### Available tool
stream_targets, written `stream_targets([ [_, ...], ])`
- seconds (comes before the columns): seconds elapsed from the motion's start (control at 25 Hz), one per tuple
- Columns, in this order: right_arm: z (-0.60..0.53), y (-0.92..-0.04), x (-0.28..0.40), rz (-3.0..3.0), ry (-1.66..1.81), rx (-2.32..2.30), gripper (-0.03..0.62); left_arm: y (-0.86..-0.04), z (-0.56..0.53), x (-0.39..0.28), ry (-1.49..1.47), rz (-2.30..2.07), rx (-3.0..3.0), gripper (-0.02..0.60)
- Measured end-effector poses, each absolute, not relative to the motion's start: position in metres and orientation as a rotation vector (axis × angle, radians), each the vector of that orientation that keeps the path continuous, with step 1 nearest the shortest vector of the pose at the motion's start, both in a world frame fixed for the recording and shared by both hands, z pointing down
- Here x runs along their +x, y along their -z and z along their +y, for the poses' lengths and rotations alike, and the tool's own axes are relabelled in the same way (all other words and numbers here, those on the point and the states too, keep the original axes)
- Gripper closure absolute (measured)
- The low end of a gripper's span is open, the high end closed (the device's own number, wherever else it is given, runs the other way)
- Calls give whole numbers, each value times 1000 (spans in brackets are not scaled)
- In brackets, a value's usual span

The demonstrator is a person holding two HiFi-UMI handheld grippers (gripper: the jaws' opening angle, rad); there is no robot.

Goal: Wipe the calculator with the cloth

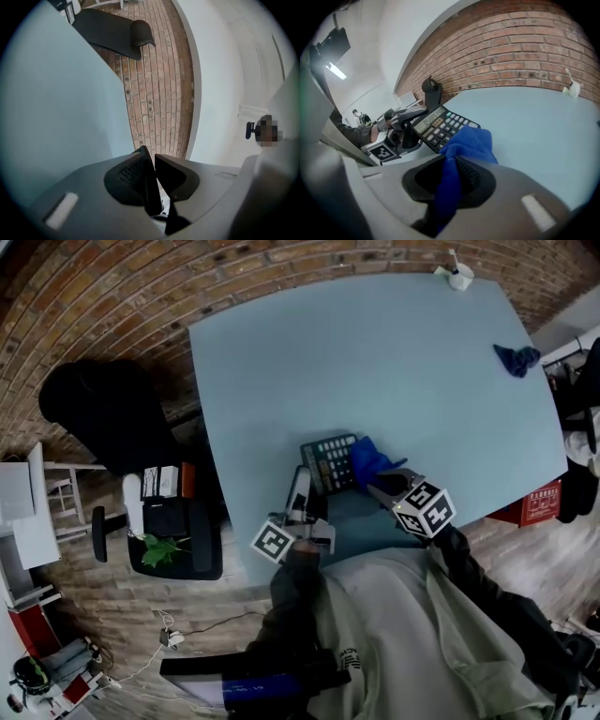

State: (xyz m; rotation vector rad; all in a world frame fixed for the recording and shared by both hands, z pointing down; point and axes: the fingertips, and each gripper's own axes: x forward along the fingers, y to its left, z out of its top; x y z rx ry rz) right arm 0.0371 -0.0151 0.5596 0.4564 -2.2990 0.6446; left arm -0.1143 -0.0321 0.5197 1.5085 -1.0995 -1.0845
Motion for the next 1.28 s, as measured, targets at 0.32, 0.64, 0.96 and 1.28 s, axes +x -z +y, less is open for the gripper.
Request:
stream_targets([
  [0.32,4,-587,42,-2173,-401,461,533,-542,-34,-113,974,-1100,1492,538],
  [0.64,-4,-595,74,-2044,-279,555,531,-544,-11,-121,762,-1202,1569,307],
  [0.96,-17,-574,89,-2145,-238,615,511,-515,3,-107,391,-1307,1879,304],
  [1.28,-35,-470,51,-2533,-175,787,468,-476,20,-124,446,-1483,1912,301],
])
